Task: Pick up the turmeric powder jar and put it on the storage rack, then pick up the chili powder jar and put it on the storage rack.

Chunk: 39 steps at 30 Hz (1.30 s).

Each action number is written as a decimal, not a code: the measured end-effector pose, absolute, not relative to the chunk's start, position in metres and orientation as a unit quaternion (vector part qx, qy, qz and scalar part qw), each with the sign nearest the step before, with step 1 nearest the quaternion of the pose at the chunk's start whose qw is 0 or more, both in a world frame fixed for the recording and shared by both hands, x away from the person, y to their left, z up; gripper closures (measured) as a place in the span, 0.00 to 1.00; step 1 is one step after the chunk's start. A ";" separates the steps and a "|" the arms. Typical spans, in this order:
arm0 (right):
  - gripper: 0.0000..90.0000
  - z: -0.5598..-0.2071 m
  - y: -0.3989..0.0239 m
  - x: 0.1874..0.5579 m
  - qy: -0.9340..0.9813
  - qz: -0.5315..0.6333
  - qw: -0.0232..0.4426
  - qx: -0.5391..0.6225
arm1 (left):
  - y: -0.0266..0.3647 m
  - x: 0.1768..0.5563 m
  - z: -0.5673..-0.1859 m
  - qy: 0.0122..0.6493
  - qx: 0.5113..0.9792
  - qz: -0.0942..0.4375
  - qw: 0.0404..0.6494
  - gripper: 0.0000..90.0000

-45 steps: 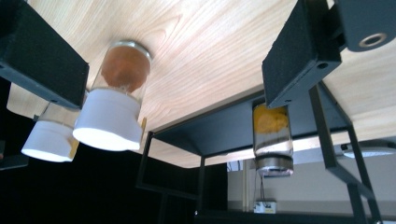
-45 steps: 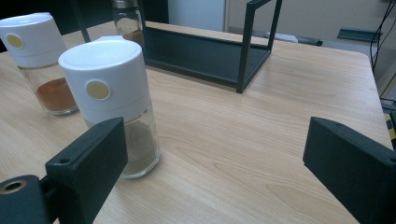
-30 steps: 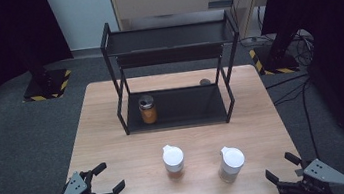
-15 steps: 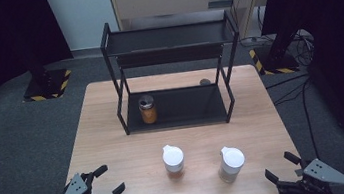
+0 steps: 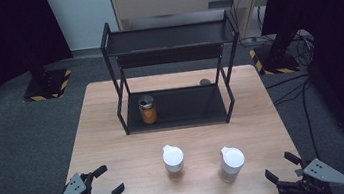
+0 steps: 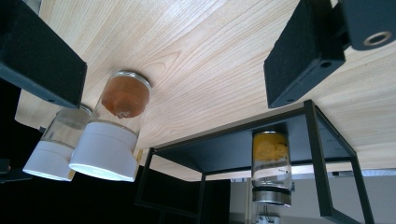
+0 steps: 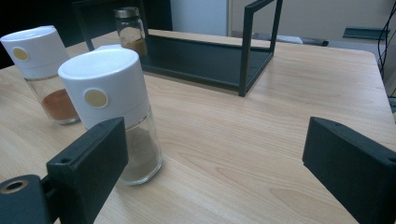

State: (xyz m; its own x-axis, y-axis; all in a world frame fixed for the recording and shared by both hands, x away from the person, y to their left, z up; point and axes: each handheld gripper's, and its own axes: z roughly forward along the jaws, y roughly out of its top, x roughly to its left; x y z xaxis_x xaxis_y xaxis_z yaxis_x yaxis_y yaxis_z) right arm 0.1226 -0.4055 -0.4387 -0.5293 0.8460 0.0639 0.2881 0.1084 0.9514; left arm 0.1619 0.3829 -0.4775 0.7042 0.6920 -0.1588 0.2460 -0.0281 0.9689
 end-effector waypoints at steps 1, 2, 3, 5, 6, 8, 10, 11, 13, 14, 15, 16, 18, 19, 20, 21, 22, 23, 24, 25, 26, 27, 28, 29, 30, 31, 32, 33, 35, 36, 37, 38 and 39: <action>0.08 -0.439 -0.406 0.122 0.696 0.529 0.264 0.407 | 0.383 0.162 -0.477 0.337 0.694 0.184 0.609 0.06; 0.08 -0.439 -0.406 0.122 0.696 0.529 0.264 0.407 | 0.382 0.162 -0.477 0.336 0.695 0.184 0.608 0.06; 0.08 -0.439 -0.405 0.122 0.696 0.529 0.264 0.407 | 0.382 0.162 -0.477 0.335 0.696 0.183 0.609 0.06; 0.08 -0.438 -0.406 0.122 0.697 0.529 0.264 0.406 | 0.382 0.162 -0.477 0.332 0.696 0.182 0.610 0.06; 0.08 -0.438 -0.406 0.122 0.697 0.529 0.264 0.406 | 0.382 0.163 -0.477 0.332 0.696 0.181 0.610 0.06; 0.07 -0.438 -0.405 0.122 0.697 0.528 0.266 0.407 | 0.382 0.163 -0.477 0.333 0.696 0.180 0.610 0.05; 0.07 -0.438 -0.405 0.122 0.695 0.528 0.266 0.409 | 0.382 0.163 -0.477 0.333 0.696 0.179 0.610 0.05; 0.07 -0.438 -0.405 0.122 0.696 0.527 0.267 0.409 | 0.382 0.163 -0.477 0.334 0.696 0.179 0.610 0.05; 0.07 -0.437 -0.404 0.122 0.696 0.526 0.268 0.409 | 0.382 0.163 -0.477 0.334 0.696 0.180 0.610 0.05; 0.07 -0.437 -0.404 0.122 0.695 0.527 0.268 0.409 | 0.382 0.162 -0.477 0.334 0.696 0.181 0.610 0.05; 0.07 -0.437 -0.403 0.122 0.696 0.525 0.270 0.410 | 0.382 0.162 -0.477 0.335 0.695 0.181 0.610 0.05; 0.07 -0.436 -0.403 0.123 0.695 0.524 0.270 0.412 | 0.382 0.163 -0.477 0.335 0.694 0.181 0.610 0.05; 0.07 -0.434 -0.402 0.123 0.695 0.522 0.272 0.414 | 0.382 0.163 -0.477 0.336 0.695 0.181 0.609 0.05; 0.07 -0.432 -0.401 0.123 0.694 0.518 0.275 0.417 | 0.382 0.163 -0.477 0.336 0.694 0.181 0.610 0.05; 0.07 -0.431 -0.401 0.123 0.694 0.518 0.277 0.417 | 0.382 0.163 -0.477 0.335 0.694 0.182 0.610 0.05; 0.07 -0.430 -0.400 0.124 0.695 0.517 0.277 0.416 | 0.381 0.163 -0.477 0.335 0.695 0.182 0.610 0.05; 0.07 -0.428 -0.399 0.124 0.697 0.513 0.279 0.416 | 0.381 0.163 -0.477 0.335 0.695 0.182 0.609 0.05; 0.07 -0.427 -0.399 0.124 0.699 0.511 0.278 0.416 | 0.381 0.163 -0.477 0.335 0.696 0.182 0.609 0.05; 0.07 -0.425 -0.399 0.125 0.699 0.512 0.276 0.417 | 0.381 0.163 -0.477 0.336 0.696 0.182 0.608 0.05; 0.07 -0.423 -0.399 0.126 0.700 0.512 0.275 0.415 | 0.381 0.163 -0.477 0.336 0.696 0.182 0.608 0.05; 0.07 -0.421 -0.397 0.126 0.702 0.510 0.278 0.413 | 0.381 0.163 -0.477 0.337 0.695 0.182 0.609 0.05; 0.07 -0.418 -0.396 0.127 0.701 0.512 0.278 0.411 | 0.381 0.163 -0.478 0.338 0.694 0.182 0.609 0.05; 0.07 -0.416 -0.395 0.128 0.701 0.514 0.276 0.409 | 0.381 0.163 -0.478 0.337 0.694 0.182 0.610 0.05; 0.07 -0.412 -0.394 0.129 0.703 0.514 0.276 0.406 | 0.381 0.163 -0.478 0.337 0.694 0.182 0.610 0.05; 0.07 -0.408 -0.392 0.130 0.706 0.512 0.278 0.403 | 0.381 0.163 -0.477 0.336 0.694 0.182 0.609 0.05; 0.07 -0.404 -0.390 0.131 0.707 0.514 0.278 0.400 | 0.381 0.163 -0.477 0.336 0.695 0.182 0.609 0.05; 0.07 -0.400 -0.388 0.132 0.707 0.515 0.278 0.396 | 0.381 0.163 -0.477 0.336 0.695 0.182 0.610 0.05; 0.07 -0.396 -0.385 0.133 0.709 0.515 0.279 0.392 | 0.381 0.163 -0.478 0.336 0.694 0.182 0.610 0.05; 0.07 -0.388 -0.380 0.136 0.712 0.517 0.279 0.384 | 0.381 0.163 -0.478 0.335 0.694 0.181 0.610 0.05; 0.07 -0.384 -0.377 0.138 0.714 0.518 0.280 0.380 | 0.382 0.163 -0.478 0.336 0.694 0.181 0.611 0.05; 0.07 -0.380 -0.373 0.140 0.716 0.518 0.281 0.375 | 0.382 0.164 -0.478 0.336 0.694 0.180 0.611 0.05; 0.07 -0.377 -0.370 0.142 0.717 0.520 0.281 0.370 | 0.382 0.163 -0.478 0.336 0.694 0.180 0.611 0.05; 0.07 -0.374 -0.367 0.145 0.717 0.523 0.278 0.367 | 0.382 0.164 -0.478 0.336 0.694 0.180 0.610 0.05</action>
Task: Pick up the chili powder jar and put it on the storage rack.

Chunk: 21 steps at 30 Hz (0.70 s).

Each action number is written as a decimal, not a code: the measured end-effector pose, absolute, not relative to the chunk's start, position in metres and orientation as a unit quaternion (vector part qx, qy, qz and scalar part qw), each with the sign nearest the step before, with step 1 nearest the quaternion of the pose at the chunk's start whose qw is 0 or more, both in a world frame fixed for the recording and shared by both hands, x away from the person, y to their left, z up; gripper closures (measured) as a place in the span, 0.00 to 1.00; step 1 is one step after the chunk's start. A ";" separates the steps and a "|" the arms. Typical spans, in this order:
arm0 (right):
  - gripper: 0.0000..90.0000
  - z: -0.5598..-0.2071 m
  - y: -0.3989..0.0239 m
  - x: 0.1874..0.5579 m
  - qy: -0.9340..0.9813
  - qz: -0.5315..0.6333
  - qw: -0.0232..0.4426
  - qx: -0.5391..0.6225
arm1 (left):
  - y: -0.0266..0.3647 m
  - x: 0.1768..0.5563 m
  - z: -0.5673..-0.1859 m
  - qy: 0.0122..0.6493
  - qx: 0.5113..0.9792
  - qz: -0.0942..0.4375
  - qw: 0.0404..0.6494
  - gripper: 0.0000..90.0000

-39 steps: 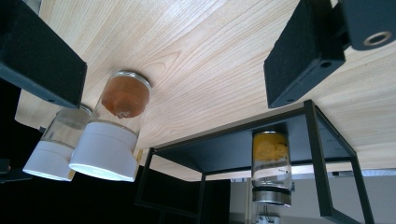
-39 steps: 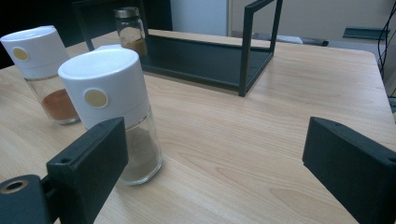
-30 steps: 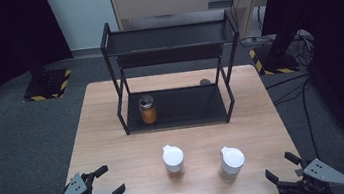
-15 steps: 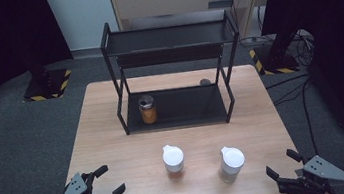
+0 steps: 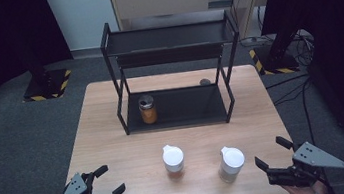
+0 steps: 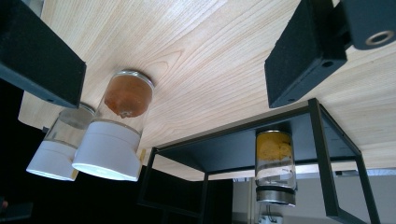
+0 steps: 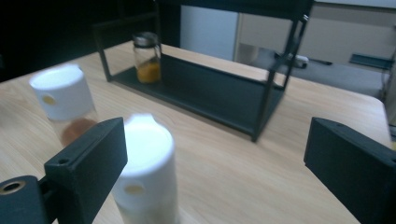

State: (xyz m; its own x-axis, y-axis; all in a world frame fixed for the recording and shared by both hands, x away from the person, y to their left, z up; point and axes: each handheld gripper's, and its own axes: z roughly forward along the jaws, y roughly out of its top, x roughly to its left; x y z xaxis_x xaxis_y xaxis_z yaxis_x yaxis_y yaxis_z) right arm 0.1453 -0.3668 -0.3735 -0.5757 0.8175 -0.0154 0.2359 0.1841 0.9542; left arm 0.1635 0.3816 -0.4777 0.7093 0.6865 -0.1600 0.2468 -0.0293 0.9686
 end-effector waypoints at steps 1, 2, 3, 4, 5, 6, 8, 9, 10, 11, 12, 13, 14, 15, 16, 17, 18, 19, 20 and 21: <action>0.07 -0.370 -0.363 0.148 0.719 0.524 0.277 0.363 | 0.381 0.164 -0.478 0.336 0.694 0.180 0.610 0.05; 0.06 -0.367 -0.359 0.151 0.722 0.524 0.277 0.357 | 0.381 0.164 -0.478 0.336 0.694 0.180 0.610 0.05; 0.06 -0.365 -0.356 0.153 0.724 0.525 0.275 0.353 | 0.381 0.164 -0.478 0.337 0.694 0.180 0.610 0.05; 0.06 -0.362 -0.352 0.156 0.726 0.526 0.272 0.350 | 0.381 0.164 -0.478 0.337 0.694 0.180 0.610 0.05; 0.06 -0.360 -0.348 0.159 0.728 0.527 0.269 0.347 | 0.382 0.164 -0.478 0.337 0.694 0.180 0.611 0.05; 0.06 -0.357 -0.345 0.161 0.731 0.527 0.267 0.341 | 0.382 0.164 -0.478 0.337 0.694 0.180 0.611 0.05; 0.06 -0.353 -0.337 0.165 0.733 0.530 0.267 0.334 | 0.382 0.164 -0.478 0.337 0.694 0.180 0.610 0.05; 0.06 -0.351 -0.333 0.167 0.733 0.533 0.263 0.332 | 0.382 0.164 -0.478 0.337 0.694 0.180 0.611 0.05; 0.05 -0.349 -0.330 0.170 0.734 0.535 0.260 0.327 | 0.382 0.164 -0.478 0.337 0.694 0.180 0.611 0.05; 0.05 -0.348 -0.326 0.172 0.735 0.536 0.259 0.324 | 0.382 0.164 -0.478 0.336 0.695 0.180 0.609 0.05; 0.05 -0.347 -0.323 0.174 0.736 0.537 0.257 0.321 | 0.382 0.164 -0.478 0.336 0.696 0.179 0.609 0.05; 0.05 -0.345 -0.319 0.177 0.739 0.537 0.253 0.319 | 0.381 0.164 -0.477 0.335 0.697 0.180 0.608 0.05; 0.05 -0.345 -0.315 0.180 0.741 0.537 0.250 0.316 | 0.381 0.164 -0.477 0.335 0.697 0.180 0.608 0.05; 0.05 -0.345 -0.311 0.183 0.743 0.537 0.248 0.314 | 0.381 0.164 -0.477 0.335 0.697 0.180 0.608 0.05; 0.05 -0.345 -0.307 0.185 0.744 0.538 0.243 0.312 | 0.382 0.164 -0.478 0.335 0.696 0.180 0.609 0.05; 0.05 -0.344 -0.303 0.187 0.746 0.539 0.238 0.309 | 0.382 0.164 -0.478 0.336 0.696 0.180 0.609 0.05; 0.05 -0.344 -0.299 0.190 0.749 0.538 0.234 0.307 | 0.382 0.164 -0.478 0.336 0.696 0.180 0.609 0.05; 0.05 -0.344 -0.295 0.191 0.751 0.538 0.231 0.305 | 0.382 0.164 -0.478 0.336 0.696 0.180 0.609 0.05; 0.05 -0.344 -0.292 0.193 0.752 0.539 0.228 0.303 | 0.382 0.164 -0.478 0.335 0.696 0.180 0.609 0.05; 0.05 -0.344 -0.288 0.195 0.753 0.540 0.224 0.301 | 0.382 0.164 -0.478 0.335 0.696 0.180 0.609 0.05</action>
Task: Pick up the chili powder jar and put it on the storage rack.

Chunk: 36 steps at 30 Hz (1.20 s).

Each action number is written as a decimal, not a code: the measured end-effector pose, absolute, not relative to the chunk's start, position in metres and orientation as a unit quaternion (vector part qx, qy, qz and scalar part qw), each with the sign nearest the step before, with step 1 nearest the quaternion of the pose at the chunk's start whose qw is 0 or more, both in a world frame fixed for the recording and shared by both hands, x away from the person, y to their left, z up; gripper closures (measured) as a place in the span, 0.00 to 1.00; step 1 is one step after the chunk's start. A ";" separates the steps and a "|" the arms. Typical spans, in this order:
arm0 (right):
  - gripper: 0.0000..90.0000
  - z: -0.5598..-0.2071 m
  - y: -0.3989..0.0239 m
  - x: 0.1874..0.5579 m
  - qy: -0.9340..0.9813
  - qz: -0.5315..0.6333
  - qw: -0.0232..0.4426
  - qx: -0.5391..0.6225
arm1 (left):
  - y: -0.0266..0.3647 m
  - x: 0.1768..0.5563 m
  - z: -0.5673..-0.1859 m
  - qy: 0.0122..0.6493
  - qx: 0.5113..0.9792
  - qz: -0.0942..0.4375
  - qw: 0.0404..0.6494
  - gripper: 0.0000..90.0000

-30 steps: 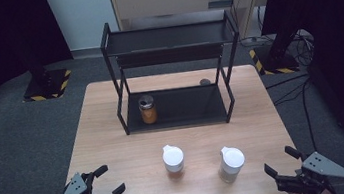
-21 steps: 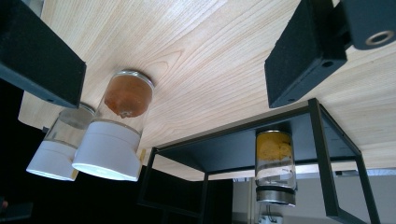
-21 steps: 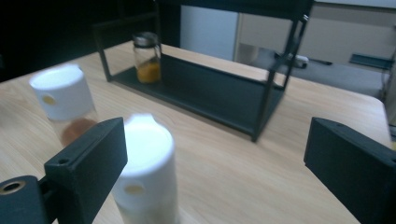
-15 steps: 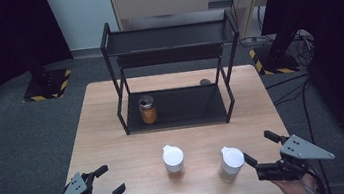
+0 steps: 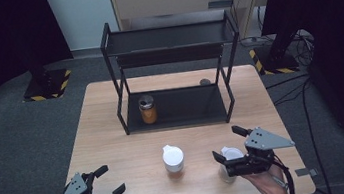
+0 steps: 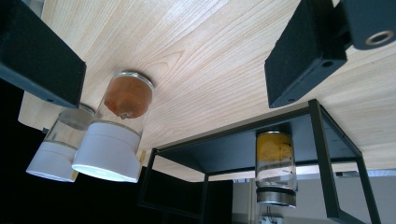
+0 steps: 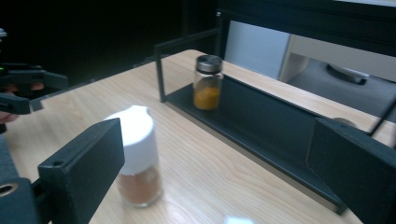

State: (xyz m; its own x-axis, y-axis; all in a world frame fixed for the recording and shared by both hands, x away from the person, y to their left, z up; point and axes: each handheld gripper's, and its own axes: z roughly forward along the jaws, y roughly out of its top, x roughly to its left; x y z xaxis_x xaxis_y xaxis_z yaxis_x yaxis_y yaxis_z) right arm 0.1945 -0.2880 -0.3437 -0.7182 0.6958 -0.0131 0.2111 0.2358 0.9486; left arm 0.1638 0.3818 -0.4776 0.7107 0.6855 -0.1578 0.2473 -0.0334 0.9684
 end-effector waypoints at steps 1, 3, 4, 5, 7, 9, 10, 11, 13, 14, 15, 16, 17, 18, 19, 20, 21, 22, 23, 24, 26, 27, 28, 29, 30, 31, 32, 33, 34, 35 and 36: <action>0.05 -0.343 -0.284 0.196 0.755 0.540 0.222 0.298 | 0.382 0.164 -0.478 0.335 0.696 0.180 0.609 0.05; 0.05 -0.342 -0.277 0.199 0.758 0.540 0.215 0.295 | 0.382 0.164 -0.478 0.335 0.696 0.179 0.609 0.05; 0.05 -0.341 -0.269 0.203 0.762 0.538 0.209 0.293 | 0.382 0.164 -0.478 0.335 0.695 0.179 0.610 0.05; 0.05 -0.341 -0.269 0.203 0.762 0.538 0.209 0.293 | 0.382 0.164 -0.478 0.335 0.695 0.179 0.610 0.05; 0.05 -0.342 -0.262 0.206 0.766 0.538 0.203 0.289 | 0.382 0.164 -0.478 0.336 0.695 0.179 0.610 0.05; 0.05 -0.343 -0.255 0.209 0.767 0.540 0.195 0.287 | 0.382 0.164 -0.478 0.336 0.695 0.179 0.611 0.05; 0.05 -0.344 -0.251 0.210 0.769 0.538 0.195 0.285 | 0.382 0.164 -0.478 0.335 0.695 0.179 0.610 0.05; 0.05 -0.345 -0.247 0.212 0.770 0.538 0.191 0.284 | 0.382 0.164 -0.478 0.335 0.695 0.179 0.610 0.05; 0.05 -0.345 -0.240 0.214 0.773 0.537 0.185 0.282 | 0.382 0.164 -0.478 0.336 0.694 0.178 0.611 0.05; 0.05 -0.346 -0.236 0.216 0.775 0.535 0.185 0.281 | 0.382 0.164 -0.478 0.336 0.694 0.179 0.611 0.05; 0.05 -0.347 -0.233 0.217 0.776 0.535 0.182 0.280 | 0.382 0.164 -0.478 0.335 0.694 0.179 0.611 0.05; 0.05 -0.347 -0.230 0.219 0.777 0.535 0.179 0.279 | 0.383 0.164 -0.478 0.335 0.694 0.179 0.611 0.05; 0.05 -0.348 -0.226 0.219 0.779 0.533 0.179 0.278 | 0.383 0.164 -0.478 0.335 0.694 0.178 0.611 0.05; 0.05 -0.348 -0.223 0.221 0.780 0.532 0.177 0.277 | 0.383 0.164 -0.478 0.335 0.694 0.178 0.611 0.05; 0.05 -0.349 -0.220 0.223 0.781 0.531 0.175 0.277 | 0.383 0.164 -0.478 0.335 0.695 0.178 0.611 0.05; 0.05 -0.350 -0.218 0.224 0.783 0.530 0.172 0.276 | 0.383 0.164 -0.478 0.335 0.695 0.178 0.611 0.05; 0.05 -0.351 -0.215 0.225 0.784 0.529 0.171 0.277 | 0.383 0.164 -0.478 0.334 0.695 0.179 0.611 0.05; 0.05 -0.352 -0.212 0.227 0.785 0.528 0.169 0.277 | 0.383 0.164 -0.478 0.333 0.696 0.179 0.610 0.05; 0.05 -0.353 -0.210 0.228 0.785 0.528 0.166 0.277 | 0.383 0.164 -0.478 0.333 0.696 0.179 0.610 0.05; 0.05 -0.354 -0.207 0.229 0.787 0.526 0.165 0.277 | 0.382 0.164 -0.478 0.333 0.696 0.179 0.610 0.05; 0.05 -0.356 -0.202 0.231 0.791 0.521 0.162 0.276 | 0.382 0.164 -0.477 0.332 0.697 0.179 0.610 0.05; 0.05 -0.358 -0.199 0.232 0.793 0.520 0.159 0.276 | 0.382 0.164 -0.477 0.331 0.698 0.180 0.609 0.05; 0.05 -0.360 -0.197 0.233 0.794 0.518 0.157 0.276 | 0.382 0.164 -0.477 0.331 0.698 0.179 0.609 0.05; 0.05 -0.361 -0.194 0.234 0.796 0.516 0.156 0.276 | 0.382 0.164 -0.477 0.331 0.698 0.179 0.609 0.05; 0.05 -0.363 -0.192 0.234 0.797 0.515 0.156 0.276 | 0.382 0.164 -0.477 0.331 0.698 0.179 0.609 0.05; 0.05 -0.365 -0.190 0.236 0.798 0.513 0.153 0.277 | 0.382 0.164 -0.477 0.331 0.698 0.179 0.609 0.05; 0.05 -0.366 -0.187 0.237 0.799 0.511 0.150 0.278 | 0.382 0.164 -0.477 0.331 0.698 0.179 0.609 0.05; 0.06 -0.368 -0.184 0.237 0.800 0.510 0.152 0.277 | 0.382 0.164 -0.477 0.331 0.698 0.178 0.609 0.05; 0.06 -0.370 -0.181 0.236 0.801 0.508 0.154 0.278 | 0.382 0.164 -0.477 0.331 0.698 0.178 0.609 0.05; 0.06 -0.372 -0.179 0.238 0.802 0.508 0.149 0.279 | 0.382 0.164 -0.477 0.330 0.698 0.178 0.609 0.05; 0.06 -0.374 -0.177 0.240 0.803 0.506 0.145 0.279 | 0.382 0.164 -0.477 0.330 0.698 0.178 0.610 0.05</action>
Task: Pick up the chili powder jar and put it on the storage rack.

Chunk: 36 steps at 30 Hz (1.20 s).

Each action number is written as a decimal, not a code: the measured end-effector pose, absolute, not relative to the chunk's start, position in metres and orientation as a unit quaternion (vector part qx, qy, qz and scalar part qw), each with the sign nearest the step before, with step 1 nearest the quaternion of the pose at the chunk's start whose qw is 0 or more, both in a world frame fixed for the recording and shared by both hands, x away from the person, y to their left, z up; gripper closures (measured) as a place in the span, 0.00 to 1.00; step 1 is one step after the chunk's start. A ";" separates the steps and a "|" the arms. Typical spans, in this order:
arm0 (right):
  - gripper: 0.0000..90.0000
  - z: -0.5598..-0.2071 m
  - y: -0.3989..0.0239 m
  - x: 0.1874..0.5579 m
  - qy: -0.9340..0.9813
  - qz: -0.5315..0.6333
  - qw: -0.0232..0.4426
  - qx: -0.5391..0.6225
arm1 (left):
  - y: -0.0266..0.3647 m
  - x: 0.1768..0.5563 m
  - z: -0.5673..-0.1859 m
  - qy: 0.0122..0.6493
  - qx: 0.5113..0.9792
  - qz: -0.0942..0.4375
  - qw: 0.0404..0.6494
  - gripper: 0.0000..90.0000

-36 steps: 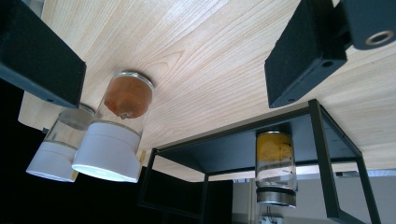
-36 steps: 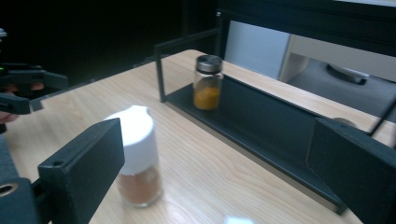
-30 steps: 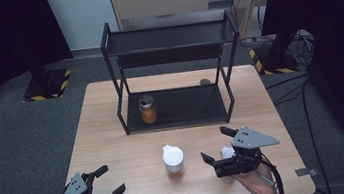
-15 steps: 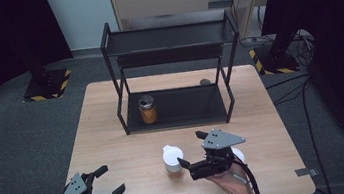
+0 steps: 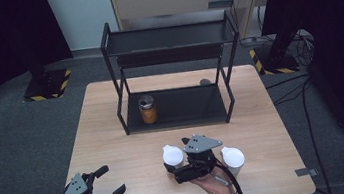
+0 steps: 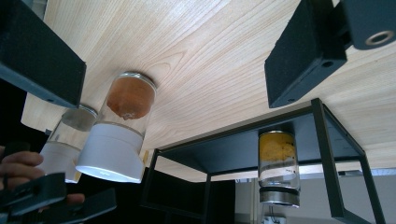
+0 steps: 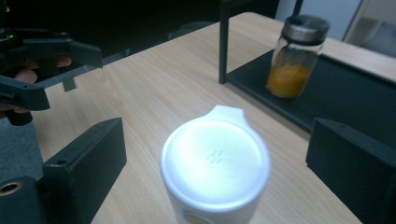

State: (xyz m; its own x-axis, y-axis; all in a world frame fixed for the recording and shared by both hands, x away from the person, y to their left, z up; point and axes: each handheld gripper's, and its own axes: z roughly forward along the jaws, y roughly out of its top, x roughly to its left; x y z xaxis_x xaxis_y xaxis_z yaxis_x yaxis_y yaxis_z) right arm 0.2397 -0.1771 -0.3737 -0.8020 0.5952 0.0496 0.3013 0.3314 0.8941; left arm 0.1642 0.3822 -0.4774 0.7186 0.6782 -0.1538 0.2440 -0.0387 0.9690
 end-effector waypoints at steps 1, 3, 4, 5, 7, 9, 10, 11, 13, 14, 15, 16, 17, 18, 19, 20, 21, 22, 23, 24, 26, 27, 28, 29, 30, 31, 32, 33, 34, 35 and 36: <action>0.07 -0.376 -0.174 0.239 0.804 0.504 0.148 0.279 | 0.382 0.164 -0.477 0.330 0.698 0.178 0.610 0.05; 0.08 -0.379 -0.170 0.240 0.805 0.501 0.149 0.280 | 0.382 0.164 -0.477 0.330 0.698 0.178 0.610 0.05; 0.08 -0.380 -0.168 0.241 0.806 0.499 0.149 0.283 | 0.382 0.164 -0.477 0.330 0.698 0.177 0.610 0.05; 0.09 -0.382 -0.166 0.241 0.806 0.497 0.152 0.284 | 0.382 0.164 -0.477 0.329 0.698 0.177 0.610 0.05; 0.10 -0.385 -0.164 0.242 0.807 0.493 0.151 0.287 | 0.382 0.164 -0.478 0.329 0.698 0.177 0.610 0.05; 0.12 -0.388 -0.163 0.242 0.806 0.493 0.151 0.292 | 0.382 0.165 -0.478 0.329 0.698 0.177 0.611 0.05; 0.12 -0.389 -0.162 0.242 0.805 0.493 0.152 0.292 | 0.383 0.165 -0.478 0.329 0.698 0.177 0.611 0.05; 0.13 -0.391 -0.162 0.242 0.805 0.493 0.150 0.293 | 0.383 0.164 -0.478 0.329 0.698 0.177 0.611 0.05; 0.15 -0.393 -0.161 0.242 0.805 0.492 0.150 0.295 | 0.383 0.165 -0.478 0.329 0.699 0.177 0.611 0.05; 0.16 -0.394 -0.161 0.242 0.805 0.492 0.150 0.295 | 0.382 0.165 -0.478 0.329 0.699 0.177 0.610 0.05; 0.17 -0.395 -0.160 0.242 0.806 0.491 0.153 0.295 | 0.382 0.165 -0.478 0.329 0.699 0.177 0.610 0.05; 0.18 -0.396 -0.159 0.241 0.806 0.490 0.155 0.294 | 0.382 0.165 -0.478 0.329 0.699 0.176 0.610 0.05; 0.18 -0.397 -0.158 0.241 0.806 0.488 0.157 0.295 | 0.383 0.165 -0.478 0.329 0.699 0.176 0.610 0.05; 0.19 -0.398 -0.158 0.240 0.807 0.487 0.158 0.295 | 0.382 0.165 -0.478 0.329 0.699 0.177 0.610 0.05; 0.19 -0.399 -0.157 0.241 0.807 0.486 0.158 0.295 | 0.382 0.165 -0.478 0.329 0.699 0.177 0.610 0.05; 0.20 -0.400 -0.157 0.241 0.807 0.487 0.157 0.296 | 0.382 0.165 -0.478 0.329 0.699 0.177 0.610 0.05; 0.21 -0.401 -0.156 0.241 0.806 0.487 0.158 0.298 | 0.382 0.165 -0.478 0.328 0.699 0.177 0.610 0.05; 0.22 -0.403 -0.156 0.241 0.805 0.487 0.159 0.298 | 0.382 0.165 -0.478 0.328 0.699 0.177 0.610 0.05; 0.23 -0.403 -0.155 0.241 0.806 0.486 0.159 0.298 | 0.382 0.165 -0.478 0.328 0.699 0.176 0.610 0.05; 0.24 -0.404 -0.155 0.240 0.806 0.485 0.161 0.297 | 0.382 0.165 -0.478 0.328 0.699 0.176 0.610 0.05; 0.28 -0.406 -0.154 0.238 0.807 0.485 0.167 0.294 | 0.382 0.165 -0.478 0.328 0.699 0.176 0.610 0.05; 0.30 -0.407 -0.153 0.238 0.805 0.487 0.168 0.295 | 0.382 0.165 -0.478 0.328 0.699 0.176 0.610 0.05; 0.32 -0.408 -0.154 0.238 0.804 0.489 0.168 0.295 | 0.382 0.165 -0.478 0.328 0.699 0.176 0.610 0.05; 0.34 -0.408 -0.154 0.237 0.803 0.489 0.170 0.295 | 0.382 0.165 -0.478 0.328 0.699 0.175 0.610 0.05; 0.34 -0.409 -0.154 0.236 0.802 0.491 0.173 0.295 | 0.382 0.165 -0.478 0.328 0.700 0.175 0.610 0.05; 0.34 -0.409 -0.153 0.236 0.801 0.491 0.175 0.295 | 0.382 0.165 -0.478 0.328 0.700 0.175 0.610 0.05; 0.34 -0.410 -0.153 0.235 0.801 0.491 0.176 0.295 | 0.382 0.165 -0.478 0.327 0.700 0.175 0.610 0.05; 0.34 -0.410 -0.153 0.235 0.800 0.492 0.177 0.295 | 0.382 0.165 -0.478 0.327 0.700 0.175 0.610 0.05; 0.34 -0.410 -0.153 0.234 0.799 0.492 0.178 0.295 | 0.382 0.165 -0.478 0.327 0.700 0.175 0.610 0.05; 0.34 -0.410 -0.152 0.233 0.799 0.492 0.179 0.295 | 0.382 0.165 -0.478 0.327 0.700 0.175 0.610 0.05; 0.34 -0.411 -0.152 0.233 0.799 0.492 0.180 0.296 | 0.382 0.165 -0.478 0.327 0.700 0.175 0.610 0.05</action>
State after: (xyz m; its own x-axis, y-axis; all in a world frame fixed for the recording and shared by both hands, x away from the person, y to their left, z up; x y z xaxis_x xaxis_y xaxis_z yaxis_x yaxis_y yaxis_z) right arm 0.2328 -0.1521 -0.4105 -0.7601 0.6498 0.0025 0.2951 0.3417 0.8923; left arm 0.1651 0.3822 -0.4776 0.7249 0.6713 -0.1547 0.2451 -0.0415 0.9686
